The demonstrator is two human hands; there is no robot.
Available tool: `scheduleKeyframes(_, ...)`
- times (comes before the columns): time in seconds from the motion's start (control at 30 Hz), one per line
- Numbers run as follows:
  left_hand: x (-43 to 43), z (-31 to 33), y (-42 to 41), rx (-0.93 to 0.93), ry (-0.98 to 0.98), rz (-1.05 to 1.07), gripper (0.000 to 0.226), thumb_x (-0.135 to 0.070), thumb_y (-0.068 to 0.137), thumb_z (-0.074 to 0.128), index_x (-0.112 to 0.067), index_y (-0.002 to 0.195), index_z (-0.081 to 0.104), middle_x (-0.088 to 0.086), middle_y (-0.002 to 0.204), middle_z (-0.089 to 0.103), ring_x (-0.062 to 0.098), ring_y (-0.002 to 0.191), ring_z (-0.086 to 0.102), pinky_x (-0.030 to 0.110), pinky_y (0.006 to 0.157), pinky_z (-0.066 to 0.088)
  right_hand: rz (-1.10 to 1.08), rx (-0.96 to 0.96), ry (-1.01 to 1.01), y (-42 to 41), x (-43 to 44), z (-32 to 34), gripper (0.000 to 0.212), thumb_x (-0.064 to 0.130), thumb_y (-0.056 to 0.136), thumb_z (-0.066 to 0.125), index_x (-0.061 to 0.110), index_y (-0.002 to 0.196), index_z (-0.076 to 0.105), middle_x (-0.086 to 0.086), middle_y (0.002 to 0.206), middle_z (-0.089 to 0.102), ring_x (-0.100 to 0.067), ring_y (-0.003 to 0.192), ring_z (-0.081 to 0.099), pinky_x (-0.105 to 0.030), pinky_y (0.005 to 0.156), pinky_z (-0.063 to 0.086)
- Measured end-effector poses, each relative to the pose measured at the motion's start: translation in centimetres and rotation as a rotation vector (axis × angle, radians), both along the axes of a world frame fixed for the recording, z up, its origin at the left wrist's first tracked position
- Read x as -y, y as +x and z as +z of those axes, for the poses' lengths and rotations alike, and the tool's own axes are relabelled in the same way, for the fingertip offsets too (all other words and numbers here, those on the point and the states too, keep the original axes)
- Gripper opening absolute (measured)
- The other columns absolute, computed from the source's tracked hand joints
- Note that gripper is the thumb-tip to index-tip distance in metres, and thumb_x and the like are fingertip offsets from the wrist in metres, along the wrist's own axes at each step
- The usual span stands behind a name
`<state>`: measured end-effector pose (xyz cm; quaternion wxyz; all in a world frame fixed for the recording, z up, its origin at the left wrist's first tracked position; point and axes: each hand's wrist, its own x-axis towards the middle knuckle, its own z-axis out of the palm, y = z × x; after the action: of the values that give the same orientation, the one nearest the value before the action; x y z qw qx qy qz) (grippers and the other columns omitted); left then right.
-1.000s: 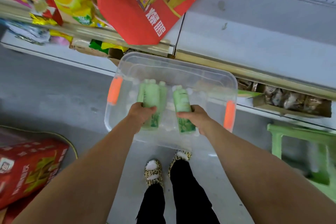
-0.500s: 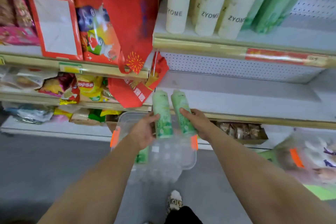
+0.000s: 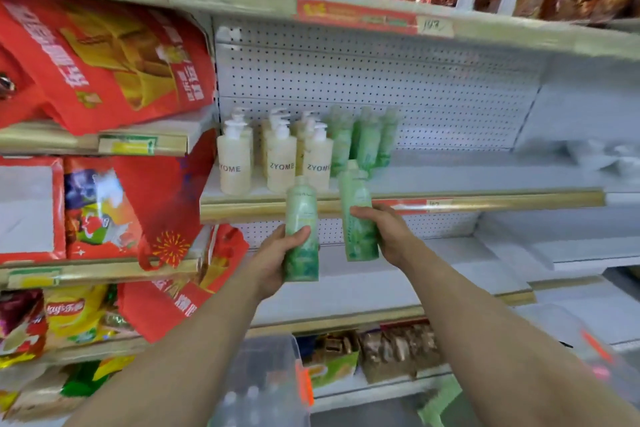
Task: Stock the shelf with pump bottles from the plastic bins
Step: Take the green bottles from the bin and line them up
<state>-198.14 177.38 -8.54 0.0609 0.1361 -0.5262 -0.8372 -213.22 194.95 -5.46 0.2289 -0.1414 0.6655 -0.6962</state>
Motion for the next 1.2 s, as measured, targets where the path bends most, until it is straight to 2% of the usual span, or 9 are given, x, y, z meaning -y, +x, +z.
scheduleKeyframes(0.17,-3.0,3.4,-7.4,-0.049,-0.045,0.009,0.064,-0.031,0.075,0.075,-0.009,0.132,0.056,0.016,0.125,0.067,0.032,0.113,0.065,0.050,0.097,0.052,-0.058,-0.067,-0.035,-7.8,-3.4,4.3,0.074,0.023,0.058,0.086,0.006,0.124,0.059,-0.014,0.109,0.072,-0.031,0.097,0.070,-0.041,0.075,0.057)
scheduleKeyframes(0.27,-4.8,4.7,-11.6,-0.072,-0.042,0.023,0.066,-0.029,0.074,0.077,-0.006,0.132,0.056,0.016,0.126,0.067,0.034,0.117,0.063,0.053,0.103,0.048,-0.049,-0.094,-0.029,-12.7,-4.8,5.5,0.064,0.020,0.065,0.086,0.013,0.123,0.060,-0.009,0.109,0.073,-0.027,0.097,0.071,-0.036,0.069,0.058)
scheduleKeyframes(0.47,-6.3,6.0,-17.8,-0.085,-0.105,0.078,0.063,-0.032,0.070,0.077,-0.007,0.125,0.060,0.013,0.114,0.073,0.029,0.102,0.071,0.043,0.079,0.059,-0.049,-0.159,-0.015,-21.1,-5.1,5.3,0.065,0.013,0.076,0.084,0.014,0.132,0.050,-0.007,0.117,0.066,-0.026,0.104,0.066,-0.047,0.093,0.053)
scheduleKeyframes(0.6,-6.5,6.0,-20.4,-0.079,-0.100,0.150,0.065,-0.032,0.069,0.078,-0.006,0.125,0.059,0.014,0.112,0.073,0.029,0.100,0.072,0.041,0.076,0.059,0.008,-0.213,-0.020,-25.1,-4.6,4.2,0.072,0.011,0.074,0.085,0.016,0.134,0.046,-0.005,0.117,0.064,-0.020,0.102,0.065,-0.038,0.084,0.054)
scheduleKeyframes(0.73,-6.6,5.9,-22.0,-0.075,-0.097,0.183,0.063,-0.032,0.070,0.078,-0.008,0.125,0.060,0.013,0.111,0.073,0.027,0.097,0.073,0.039,0.073,0.059,0.032,-0.241,0.008,-28.2,-3.7,2.9,0.074,0.010,0.073,0.086,0.019,0.133,0.046,-0.010,0.115,0.066,-0.027,0.104,0.066,-0.046,0.091,0.055)
scheduleKeyframes(0.8,-6.6,6.0,-22.6,-0.079,-0.097,0.191,0.063,-0.032,0.070,0.078,-0.009,0.126,0.060,0.012,0.110,0.074,0.025,0.096,0.073,0.038,0.072,0.059,0.045,-0.255,0.021,-29.4,-3.0,2.5,0.073,0.010,0.073,0.086,0.020,0.133,0.044,-0.011,0.111,0.068,-0.026,0.100,0.068,-0.043,0.085,0.057)
scheduleKeyframes(0.93,-6.6,6.1,-23.5,-0.074,-0.123,0.208,0.064,-0.031,0.072,0.077,-0.009,0.129,0.059,0.012,0.114,0.073,0.028,0.103,0.071,0.041,0.079,0.058,0.062,-0.322,0.058,-31.0,-2.0,2.3,0.069,0.015,0.076,0.085,0.027,0.129,0.043,-0.001,0.104,0.070,-0.008,0.087,0.070,-0.018,0.060,0.054)
scheduleKeyframes(1.1,-6.9,5.9,-24.1,-0.111,-0.109,0.208,0.057,-0.028,0.076,0.076,-0.009,0.127,0.059,0.014,0.115,0.072,0.029,0.103,0.071,0.039,0.076,0.059,0.061,-0.384,0.117,-32.7,-1.4,2.0,0.074,0.018,0.077,0.085,0.023,0.137,0.042,-0.005,0.115,0.067,-0.022,0.103,0.066,-0.042,0.090,0.055)
scheduleKeyframes(1.2,-7.2,5.8,-24.4,-0.122,-0.116,0.212,0.058,-0.029,0.074,0.081,-0.010,0.125,0.061,0.012,0.111,0.073,0.026,0.100,0.072,0.037,0.074,0.059,0.045,-0.409,0.158,-33.4,-1.0,1.9,0.076,0.020,0.076,0.085,0.023,0.139,0.042,-0.006,0.117,0.066,-0.024,0.104,0.065,-0.047,0.094,0.053)
